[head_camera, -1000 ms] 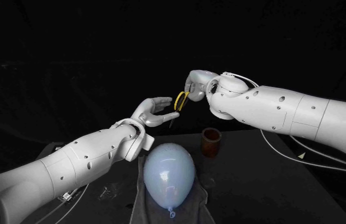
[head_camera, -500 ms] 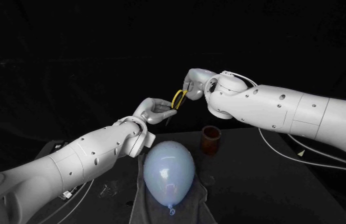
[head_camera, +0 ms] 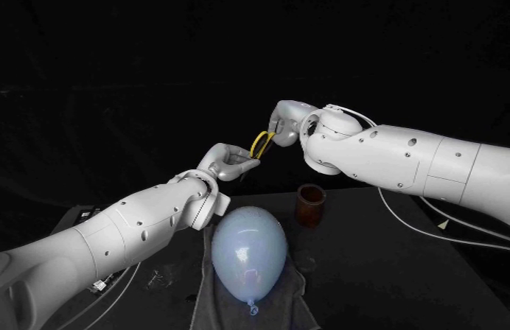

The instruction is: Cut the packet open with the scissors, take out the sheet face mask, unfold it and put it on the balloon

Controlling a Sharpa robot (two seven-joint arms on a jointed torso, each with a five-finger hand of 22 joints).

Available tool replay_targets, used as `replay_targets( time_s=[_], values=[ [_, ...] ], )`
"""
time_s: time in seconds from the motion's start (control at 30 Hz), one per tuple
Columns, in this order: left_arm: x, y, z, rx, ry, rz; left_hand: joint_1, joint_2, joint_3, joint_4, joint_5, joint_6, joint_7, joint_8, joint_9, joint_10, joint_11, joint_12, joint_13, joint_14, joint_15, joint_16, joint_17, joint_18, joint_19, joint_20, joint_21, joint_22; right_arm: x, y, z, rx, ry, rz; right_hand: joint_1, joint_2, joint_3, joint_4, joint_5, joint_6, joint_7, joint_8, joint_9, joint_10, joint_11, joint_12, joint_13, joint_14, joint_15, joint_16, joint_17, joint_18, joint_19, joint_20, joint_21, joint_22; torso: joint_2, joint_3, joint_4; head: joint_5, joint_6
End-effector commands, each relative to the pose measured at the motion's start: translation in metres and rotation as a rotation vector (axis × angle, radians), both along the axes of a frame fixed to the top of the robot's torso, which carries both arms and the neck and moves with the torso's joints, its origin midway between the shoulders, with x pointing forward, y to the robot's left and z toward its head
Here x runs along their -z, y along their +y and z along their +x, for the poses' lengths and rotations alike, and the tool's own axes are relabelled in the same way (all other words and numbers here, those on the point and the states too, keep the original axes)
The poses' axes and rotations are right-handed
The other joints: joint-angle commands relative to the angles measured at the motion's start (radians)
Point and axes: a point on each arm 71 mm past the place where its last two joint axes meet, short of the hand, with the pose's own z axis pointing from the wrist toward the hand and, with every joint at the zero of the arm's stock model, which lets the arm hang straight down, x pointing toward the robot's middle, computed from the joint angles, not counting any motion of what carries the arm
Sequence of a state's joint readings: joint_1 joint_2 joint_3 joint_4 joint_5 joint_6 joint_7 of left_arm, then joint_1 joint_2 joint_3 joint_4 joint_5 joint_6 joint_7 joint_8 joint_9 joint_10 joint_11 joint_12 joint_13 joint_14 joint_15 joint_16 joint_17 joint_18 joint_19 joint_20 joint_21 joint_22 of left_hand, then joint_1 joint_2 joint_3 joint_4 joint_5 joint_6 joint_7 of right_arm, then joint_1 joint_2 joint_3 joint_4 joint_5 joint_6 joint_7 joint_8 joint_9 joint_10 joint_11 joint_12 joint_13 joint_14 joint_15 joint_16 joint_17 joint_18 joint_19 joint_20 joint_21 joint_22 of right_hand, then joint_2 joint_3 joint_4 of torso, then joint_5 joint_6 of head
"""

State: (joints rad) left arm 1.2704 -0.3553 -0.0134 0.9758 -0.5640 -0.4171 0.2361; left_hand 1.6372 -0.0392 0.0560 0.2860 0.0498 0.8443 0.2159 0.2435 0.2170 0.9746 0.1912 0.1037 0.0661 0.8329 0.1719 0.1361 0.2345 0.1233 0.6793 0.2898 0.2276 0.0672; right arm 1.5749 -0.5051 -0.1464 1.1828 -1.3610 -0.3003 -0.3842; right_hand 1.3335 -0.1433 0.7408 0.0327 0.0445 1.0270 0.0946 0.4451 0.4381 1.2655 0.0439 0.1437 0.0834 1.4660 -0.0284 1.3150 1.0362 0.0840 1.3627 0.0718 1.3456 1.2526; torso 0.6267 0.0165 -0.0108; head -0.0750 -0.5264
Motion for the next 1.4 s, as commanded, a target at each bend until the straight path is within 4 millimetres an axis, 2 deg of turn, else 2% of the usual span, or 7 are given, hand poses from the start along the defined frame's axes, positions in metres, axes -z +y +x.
replay_targets(
  time_s=[0.03, 0.5, 0.63, 0.93, 1.13, 1.2, 1.4],
  values=[
    [-0.001, -0.004, 0.0, 0.016, 0.013, -0.014, 0.001, 0.015, 0.011, 0.0, -0.001, 0.013, 0.011, 0.005, 0.0, 0.013, -0.002, -0.009, -0.002, 0.012, 0.0, 0.007, -0.002, 0.019, 0.004, 0.001, 0.001, -0.002, 0.0, 0.002, 0.0, -0.007, -0.005, 0.011, 0.001, 0.01, 0.004, -0.003, 0.007, 0.001, 0.007, 0.004, 0.001, 0.012, -0.002, 0.005, 0.002, 0.014, -0.004, 0.004, 0.002, -0.009, 0.005, 0.003, 0.003, 0.0, 0.0, 0.0003, 0.0003, 0.001, -0.001],
    [0.001, -0.001, 0.002, 0.014, 0.053, -0.031, 0.044, 0.077, 0.127, -0.002, 0.0, 0.058, -0.005, 0.008, -0.005, 0.068, -0.02, -0.034, -0.003, 0.079, -0.021, 0.021, 0.0, 0.044, 0.08, -0.001, 0.015, 0.003, 0.007, 0.005, 0.001, -0.012, 0.012, 0.018, 0.0, 0.01, 0.006, -0.005, 0.008, 0.0, 0.007, 0.004, 0.003, 0.012, -0.001, 0.005, 0.002, 0.015, -0.004, 0.004, 0.003, -0.009, 0.005, 0.003, 0.002, 0.0, -0.001, 0.0005, -0.0008, 0.003, 0.008],
    [0.003, 0.0, 0.002, 0.012, 0.072, -0.025, 0.064, 0.07, 0.221, -0.005, -0.001, 0.083, -0.013, 0.02, 0.002, 0.109, -0.031, -0.038, -0.004, 0.112, -0.032, 0.028, 0.003, 0.055, 0.098, -0.002, 0.016, 0.003, 0.008, 0.005, 0.001, -0.009, 0.013, 0.018, 0.0, 0.01, 0.006, -0.005, 0.008, 0.0, 0.007, 0.004, 0.003, 0.012, -0.001, 0.005, 0.002, 0.015, -0.004, 0.004, 0.003, -0.009, 0.005, 0.003, 0.002, 0.0, -0.001, 0.0003, -0.0002, 0.003, 0.006],
    [0.006, 0.004, 0.003, 0.021, 0.106, -0.009, -0.029, -0.003, 0.459, -0.021, -0.003, 0.091, -0.016, 0.044, 0.026, 0.14, -0.035, -0.042, -0.004, 0.144, -0.036, 0.013, 0.001, 0.058, 0.099, -0.004, 0.001, 0.002, 0.011, 0.001, 0.004, 0.014, 0.039, -0.008, -0.001, 0.011, 0.008, -0.007, 0.007, -0.002, 0.008, 0.004, 0.005, 0.013, -0.001, 0.005, 0.003, 0.014, -0.004, 0.002, -0.003, -0.008, 0.002, 0.003, -0.001, -0.005, 0.0, -0.0002, -0.0007, 0.006, 0.004],
    [0.007, 0.006, 0.003, 0.034, 0.124, -0.008, -0.055, -0.008, 0.49, -0.032, -0.001, 0.088, -0.015, 0.05, 0.033, 0.142, -0.035, -0.042, -0.004, 0.147, -0.036, 0.01, 0.001, 0.057, 0.1, -0.003, -0.002, 0.002, 0.014, 0.002, 0.004, 0.01, 0.067, -0.029, -0.013, 0.009, 0.008, -0.008, 0.006, -0.012, 0.013, 0.002, 0.009, 0.004, 0.003, -0.001, 0.004, 0.01, 0.0, -0.004, -0.016, -0.005, -0.006, 0.006, -0.01, -0.015, 0.001, 0.0003, 0.0, 0.007, 0.001],
    [0.008, 0.006, 0.003, 0.045, 0.133, -0.008, -0.06, -0.007, 0.494, -0.033, -0.002, 0.087, -0.015, 0.051, 0.035, 0.142, -0.034, -0.042, -0.004, 0.147, -0.036, 0.009, 0.001, 0.057, 0.099, -0.003, -0.003, 0.001, 0.015, 0.003, 0.004, 0.003, 0.074, -0.022, -0.031, -0.014, -0.016, -0.007, 0.003, -0.036, 0.022, -0.006, 0.011, -0.006, 0.01, -0.008, 0.003, 0.004, 0.005, -0.013, -0.032, -0.001, -0.021, 0.009, -0.026, -0.036, 0.001, 0.0007, 0.0, 0.007, 0.0],
    [0.009, 0.007, 0.002, 0.078, 0.157, -0.009, -0.096, -0.005, 0.509, -0.033, -0.002, 0.082, -0.015, 0.057, 0.042, 0.141, -0.033, -0.042, -0.004, 0.147, -0.033, 0.005, 0.002, 0.057, 0.087, -0.004, -0.014, -0.001, 0.015, 0.002, 0.003, 0.006, 0.062, 0.012, -0.084, -0.057, -0.102, 0.031, 0.003, -0.156, 0.049, -0.096, -0.022, -0.068, 0.038, -0.047, -0.007, -0.109, 0.031, -0.201, -0.333, 0.058, -0.226, 0.032, -0.256, -0.312, 0.0, 0.0006, -0.0011, 0.01, -0.005]
  ],
)
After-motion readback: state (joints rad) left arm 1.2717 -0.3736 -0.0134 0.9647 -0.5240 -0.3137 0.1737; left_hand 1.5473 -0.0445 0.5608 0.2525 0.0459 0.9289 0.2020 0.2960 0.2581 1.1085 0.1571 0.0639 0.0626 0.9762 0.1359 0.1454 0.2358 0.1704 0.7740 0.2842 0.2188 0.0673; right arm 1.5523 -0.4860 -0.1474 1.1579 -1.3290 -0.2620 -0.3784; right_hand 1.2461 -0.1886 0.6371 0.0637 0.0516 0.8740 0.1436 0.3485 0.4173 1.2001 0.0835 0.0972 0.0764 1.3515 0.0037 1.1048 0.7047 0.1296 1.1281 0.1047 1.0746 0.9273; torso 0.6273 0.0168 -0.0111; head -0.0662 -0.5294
